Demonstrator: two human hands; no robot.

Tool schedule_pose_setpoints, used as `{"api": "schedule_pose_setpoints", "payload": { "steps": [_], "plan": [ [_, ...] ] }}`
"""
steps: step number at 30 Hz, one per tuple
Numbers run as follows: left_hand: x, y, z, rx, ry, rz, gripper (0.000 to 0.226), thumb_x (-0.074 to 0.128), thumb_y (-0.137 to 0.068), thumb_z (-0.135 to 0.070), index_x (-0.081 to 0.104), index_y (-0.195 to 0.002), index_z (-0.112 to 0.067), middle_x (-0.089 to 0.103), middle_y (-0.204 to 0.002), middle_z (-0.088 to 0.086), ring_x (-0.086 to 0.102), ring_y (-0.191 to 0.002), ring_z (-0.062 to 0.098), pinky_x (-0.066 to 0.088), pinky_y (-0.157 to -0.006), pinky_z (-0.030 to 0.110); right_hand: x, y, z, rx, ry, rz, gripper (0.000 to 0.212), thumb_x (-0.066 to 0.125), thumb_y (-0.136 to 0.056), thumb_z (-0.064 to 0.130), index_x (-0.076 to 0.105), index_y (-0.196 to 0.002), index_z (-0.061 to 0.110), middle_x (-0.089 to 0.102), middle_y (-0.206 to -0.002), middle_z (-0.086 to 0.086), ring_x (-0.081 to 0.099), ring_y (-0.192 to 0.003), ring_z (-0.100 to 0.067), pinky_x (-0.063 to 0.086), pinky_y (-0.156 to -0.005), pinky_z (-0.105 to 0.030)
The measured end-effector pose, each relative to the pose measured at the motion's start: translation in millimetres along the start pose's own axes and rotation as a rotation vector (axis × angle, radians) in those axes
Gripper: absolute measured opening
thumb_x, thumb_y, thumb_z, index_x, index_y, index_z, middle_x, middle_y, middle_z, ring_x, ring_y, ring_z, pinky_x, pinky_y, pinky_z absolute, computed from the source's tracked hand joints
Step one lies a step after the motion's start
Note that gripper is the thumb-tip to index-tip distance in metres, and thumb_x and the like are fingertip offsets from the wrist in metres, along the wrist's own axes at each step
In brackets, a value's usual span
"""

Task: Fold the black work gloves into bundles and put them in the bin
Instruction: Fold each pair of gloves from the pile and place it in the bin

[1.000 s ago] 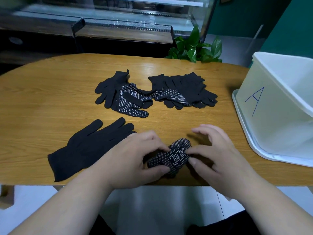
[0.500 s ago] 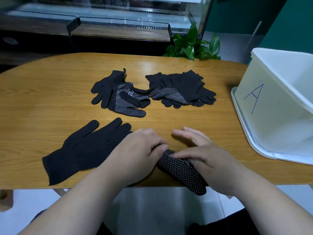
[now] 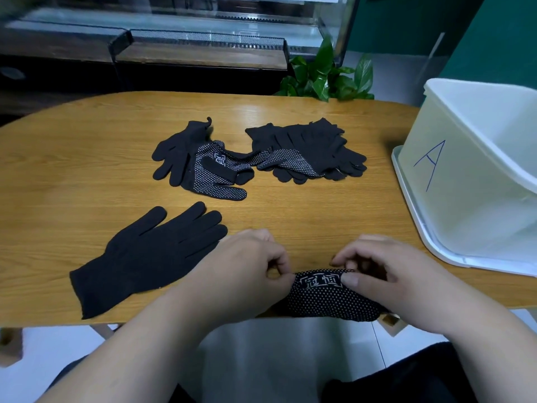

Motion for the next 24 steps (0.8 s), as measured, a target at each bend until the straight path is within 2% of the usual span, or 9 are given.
{"api": "schedule_pose_setpoints", "payload": {
  "steps": [3,5,10,12,14,16,19,22,24],
  "plan": [
    [-0.4,-1.7,-0.8,-0.017,0.003,0.029,0.016,0.062,-0.087,-0.046,0.067,-0.079,-0.033,0.056,-0.093,-0.017,0.044,-0.097,-0.002,0.032,-0.078,0.017,-1.1,0.2,1.6,-0.001,0.088,0.064,0.016,0.058,-0.083,0.053,0.06,-0.089,0.039,0.057,-0.095,0.018,0.049,-0.1,-0.002,0.041,-0.082,-0.023],
    [-0.9,-4.4,-1.4,-0.027,-0.006,0.045,0.013,0.063,-0.086,-0.044,0.068,-0.081,-0.033,0.057,-0.092,-0.017,0.046,-0.095,-0.003,0.035,-0.077,0.016,0.4,-2.3,4.8,0.003,0.137,0.099,0.016,0.055,-0.085,0.052,0.056,-0.088,0.037,0.055,-0.094,0.019,0.045,-0.102,0.001,0.038,-0.081,-0.017],
    [-7.4,-11.0,-4.1,-0.047,-0.001,0.135,0.01,0.065,-0.086,-0.044,0.069,-0.083,-0.036,0.059,-0.092,-0.018,0.048,-0.093,-0.008,0.04,-0.075,0.012,-1.4,-4.1,8.2,0.027,0.162,0.137,0.016,0.059,-0.09,0.049,0.052,-0.088,0.035,0.05,-0.097,0.023,0.043,-0.099,0.006,0.034,-0.076,-0.01],
    [-7.9,-11.3,-5.7,-0.039,-0.046,0.18,0.015,0.066,-0.086,-0.048,0.067,-0.083,-0.034,0.058,-0.095,-0.018,0.047,-0.096,-0.006,0.043,-0.082,0.018,-2.9,-2.6,10.6,0.03,0.141,0.144,0.016,0.061,-0.09,0.048,0.052,-0.088,0.035,0.05,-0.097,0.022,0.049,-0.092,0.007,0.037,-0.071,-0.011],
    [-7.8,-11.1,-8.3,-0.033,-0.056,0.224,0.016,0.068,-0.085,-0.049,0.066,-0.083,-0.032,0.058,-0.095,-0.018,0.047,-0.095,-0.005,0.045,-0.085,0.022,-4.8,0.0,13.7,0.048,0.102,0.158,0.015,0.062,-0.092,0.043,0.052,-0.088,0.033,0.052,-0.096,0.017,0.052,-0.079,0.015,0.038,-0.063,-0.011],
    [-10.1,-10.5,-11.7,-0.056,0.026,0.251,0.014,0.07,-0.084,-0.045,0.066,-0.082,-0.032,0.063,-0.089,-0.017,0.054,-0.081,-0.003,0.048,-0.074,0.022,-7.0,2.4,13.8,0.075,0.061,0.161,0.014,0.064,-0.092,0.04,0.052,-0.088,0.033,0.056,-0.09,0.01,0.054,-0.065,0.014,0.038,-0.058,-0.012],
    [-15.9,-9.7,-13.8,-0.108,0.213,0.254,0.01,0.074,-0.081,-0.036,0.068,-0.078,-0.029,0.067,-0.07,-0.014,0.053,-0.057,0.002,0.045,-0.06,0.023,-8.5,3.6,12.0,0.084,-0.079,0.131,0.016,0.069,-0.088,0.032,0.054,-0.086,0.033,0.061,-0.086,0.002,0.053,-0.051,0.001,0.037,-0.05,-0.014],
    [-16.6,-7.4,-12.8,-0.15,0.385,0.249,0.011,0.076,-0.078,-0.028,0.067,-0.074,-0.025,0.059,-0.058,-0.012,0.046,-0.055,0.009,0.038,-0.061,0.028,-7.4,2.8,6.2,0.07,-0.18,0.102,0.019,0.073,-0.084,0.03,0.055,-0.086,0.037,0.062,-0.086,0.003,0.047,-0.061,0.0,0.04,-0.058,-0.019],
    [-16.3,-5.3,-14.8,-0.16,0.368,0.233,0.01,0.075,-0.073,-0.031,0.067,-0.074,-0.025,0.062,-0.062,-0.011,0.049,-0.058,0.009,0.041,-0.062,0.03,-5.4,3.1,4.5,0.062,-0.174,0.107,0.018,0.072,-0.083,0.033,0.055,-0.087,0.037,0.062,-0.084,0.009,0.048,-0.065,0.0,0.041,-0.061,-0.019]
  ]
}}
Point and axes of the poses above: each hand's wrist, its own y-axis away from the middle knuckle, its own x-axis out of the palm, z = x × y, the point moved 2 cm from there along -y, towards the middle knuckle
